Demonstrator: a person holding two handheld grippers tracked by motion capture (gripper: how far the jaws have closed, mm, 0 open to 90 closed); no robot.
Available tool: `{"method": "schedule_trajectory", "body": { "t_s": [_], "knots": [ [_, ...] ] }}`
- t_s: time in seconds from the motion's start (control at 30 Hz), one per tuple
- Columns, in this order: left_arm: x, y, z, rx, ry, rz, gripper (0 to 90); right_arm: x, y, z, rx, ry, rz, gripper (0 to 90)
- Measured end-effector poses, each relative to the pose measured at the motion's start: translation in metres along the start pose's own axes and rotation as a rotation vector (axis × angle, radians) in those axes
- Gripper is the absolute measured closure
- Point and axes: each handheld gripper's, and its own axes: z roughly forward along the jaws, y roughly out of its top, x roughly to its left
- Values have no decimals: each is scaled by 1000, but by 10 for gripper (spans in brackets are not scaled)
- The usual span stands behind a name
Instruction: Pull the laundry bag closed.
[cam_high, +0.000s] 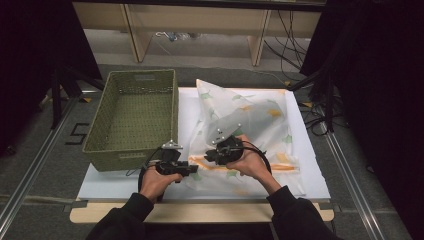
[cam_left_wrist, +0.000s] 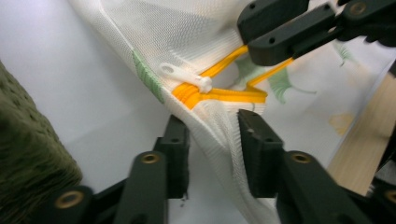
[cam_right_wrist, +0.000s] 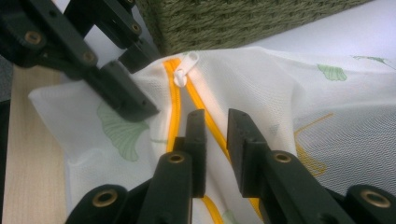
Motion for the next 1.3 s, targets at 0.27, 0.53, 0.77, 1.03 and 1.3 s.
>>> {"method": "schedule_trajectory", "body": {
  "t_s": [0.27,0.53,0.77,1.03,1.3],
  "knots": [
    [-6,0,-1,-15,81,137,845,1,2,-1,-11,1,17,768],
    [-20,-1,6,9,111,253,869,5,10,1,-68,31,45,752],
    [-24,-3,12,24,106,263,867,8,16,9,-71,58,43,749],
    [-25,-3,12,27,111,268,866,8,19,19,-55,66,67,743],
    [-24,-4,12,26,101,256,864,7,18,22,-32,63,63,792]
  ]
}}
